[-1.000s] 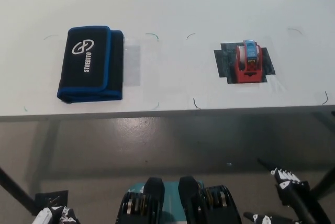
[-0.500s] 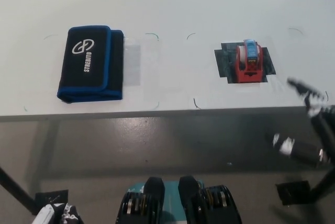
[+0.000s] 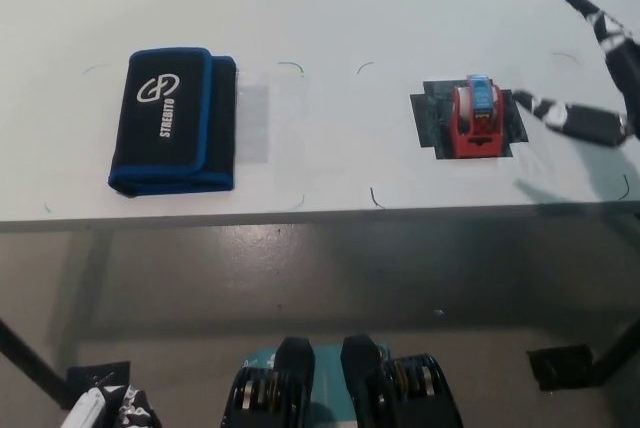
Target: Use the right hand to move the tape on the right hand side to the notebook on the left hand side
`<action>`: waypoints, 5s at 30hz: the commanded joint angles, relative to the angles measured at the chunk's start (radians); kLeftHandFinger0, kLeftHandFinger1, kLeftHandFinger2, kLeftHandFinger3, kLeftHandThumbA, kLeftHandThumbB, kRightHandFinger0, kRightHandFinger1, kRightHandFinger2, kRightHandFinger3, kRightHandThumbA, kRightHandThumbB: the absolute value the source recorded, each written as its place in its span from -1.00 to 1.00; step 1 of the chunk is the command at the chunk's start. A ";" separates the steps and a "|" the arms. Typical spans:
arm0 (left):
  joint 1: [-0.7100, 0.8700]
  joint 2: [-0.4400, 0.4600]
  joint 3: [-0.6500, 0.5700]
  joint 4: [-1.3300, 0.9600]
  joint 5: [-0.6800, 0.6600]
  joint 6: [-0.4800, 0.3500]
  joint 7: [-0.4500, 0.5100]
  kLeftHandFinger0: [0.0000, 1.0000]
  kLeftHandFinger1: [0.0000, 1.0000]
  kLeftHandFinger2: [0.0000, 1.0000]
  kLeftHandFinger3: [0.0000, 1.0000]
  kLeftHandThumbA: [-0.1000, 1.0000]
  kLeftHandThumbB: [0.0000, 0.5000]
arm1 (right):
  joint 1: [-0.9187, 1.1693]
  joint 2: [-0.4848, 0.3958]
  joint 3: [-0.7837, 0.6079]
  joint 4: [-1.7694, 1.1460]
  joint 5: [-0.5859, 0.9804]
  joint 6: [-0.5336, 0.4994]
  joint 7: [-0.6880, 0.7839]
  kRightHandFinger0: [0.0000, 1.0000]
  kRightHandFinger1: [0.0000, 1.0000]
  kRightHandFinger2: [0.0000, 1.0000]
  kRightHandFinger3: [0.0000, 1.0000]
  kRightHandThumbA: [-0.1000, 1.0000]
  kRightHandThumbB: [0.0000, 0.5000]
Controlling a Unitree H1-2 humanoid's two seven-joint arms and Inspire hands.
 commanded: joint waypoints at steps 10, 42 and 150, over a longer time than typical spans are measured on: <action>0.012 0.009 -0.004 -0.019 0.003 -0.026 -0.023 -0.48 -0.59 -0.53 -0.20 -0.32 -0.95 | -0.216 0.034 0.029 0.231 0.075 0.067 0.058 1.00 1.00 1.00 1.00 0.77 0.61; 0.028 -0.011 0.011 -0.024 -0.007 -0.034 -0.014 -0.45 -0.57 -0.53 -0.21 -0.34 -0.94 | -0.301 0.094 0.014 0.742 0.204 -0.121 0.047 1.00 1.00 1.00 1.00 0.45 0.39; -0.019 -0.001 0.036 -0.076 -0.013 0.001 -0.042 -0.38 -0.53 -0.49 -0.18 -0.39 -0.95 | -0.329 0.333 0.055 1.257 0.261 -0.403 -0.098 1.00 1.00 1.00 1.00 0.37 0.54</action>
